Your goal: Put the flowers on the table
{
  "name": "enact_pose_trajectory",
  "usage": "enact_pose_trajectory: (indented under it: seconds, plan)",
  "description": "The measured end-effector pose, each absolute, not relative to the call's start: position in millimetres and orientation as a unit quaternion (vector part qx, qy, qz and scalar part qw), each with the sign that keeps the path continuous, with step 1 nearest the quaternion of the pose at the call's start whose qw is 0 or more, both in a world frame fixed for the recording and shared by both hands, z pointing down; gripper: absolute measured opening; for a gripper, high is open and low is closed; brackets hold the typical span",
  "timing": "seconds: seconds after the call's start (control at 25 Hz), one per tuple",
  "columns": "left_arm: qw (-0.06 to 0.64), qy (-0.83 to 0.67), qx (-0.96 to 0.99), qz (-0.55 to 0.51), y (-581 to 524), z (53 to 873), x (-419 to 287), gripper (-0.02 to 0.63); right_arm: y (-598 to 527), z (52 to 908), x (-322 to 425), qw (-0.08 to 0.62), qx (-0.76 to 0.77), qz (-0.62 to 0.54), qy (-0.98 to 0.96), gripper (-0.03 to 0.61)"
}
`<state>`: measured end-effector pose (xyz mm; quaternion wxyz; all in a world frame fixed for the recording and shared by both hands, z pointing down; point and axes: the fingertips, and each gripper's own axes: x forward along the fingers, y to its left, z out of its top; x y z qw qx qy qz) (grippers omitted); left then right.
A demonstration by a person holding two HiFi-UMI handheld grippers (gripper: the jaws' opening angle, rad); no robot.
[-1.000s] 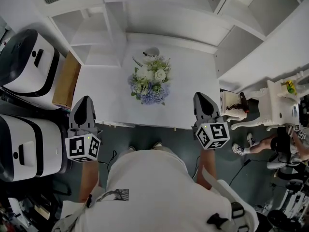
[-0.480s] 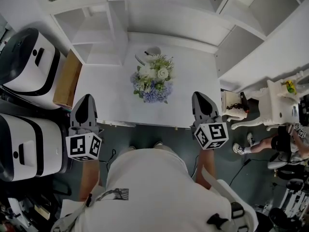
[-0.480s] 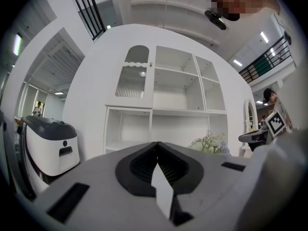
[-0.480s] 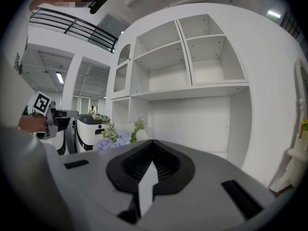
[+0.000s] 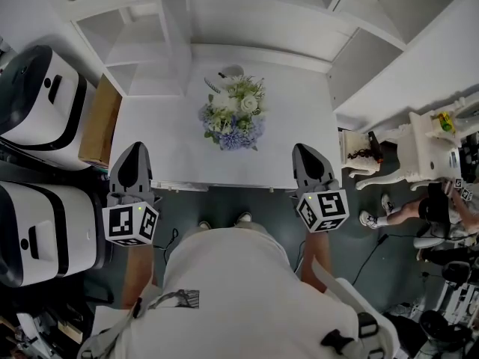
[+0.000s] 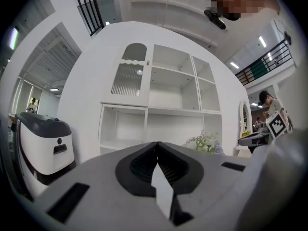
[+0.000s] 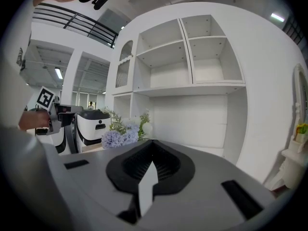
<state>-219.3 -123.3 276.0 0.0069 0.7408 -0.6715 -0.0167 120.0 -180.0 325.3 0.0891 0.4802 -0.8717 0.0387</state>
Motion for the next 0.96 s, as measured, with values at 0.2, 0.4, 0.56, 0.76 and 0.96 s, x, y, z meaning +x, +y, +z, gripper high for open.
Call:
enact_pose_trajectory:
  seconds: [0.2, 0.4, 0.56, 0.76, 0.96]
  plan:
    - [0.007, -0.669, 0.743, -0.020, -117.3, 275.0, -216.1, 0.014, -173.0, 321.7, 122.3, 0.087, 0.482, 0.034, -0.871, 0.009]
    - [0.013, -0.671, 0.741, -0.020, -107.9, 280.4, -215.9, 0.014, -166.7, 320.8, 122.9, 0.086, 0.481, 0.031, -0.872, 0.009]
    - [0.018, -0.671, 0.741, -0.021, -102.2, 284.9, -214.3, 0.014, -159.9, 321.8, 123.4, 0.088, 0.481, 0.031, -0.872, 0.009]
    - [0.022, -0.670, 0.742, -0.019, -95.1, 289.0, -215.2, 0.014, -152.1, 324.0, 122.7, 0.090, 0.481, 0.034, -0.871, 0.009]
    - [0.027, -0.670, 0.742, -0.015, -88.4, 289.7, -217.5, 0.014, -145.7, 323.2, 118.5, 0.088, 0.480, 0.033, -0.872, 0.009]
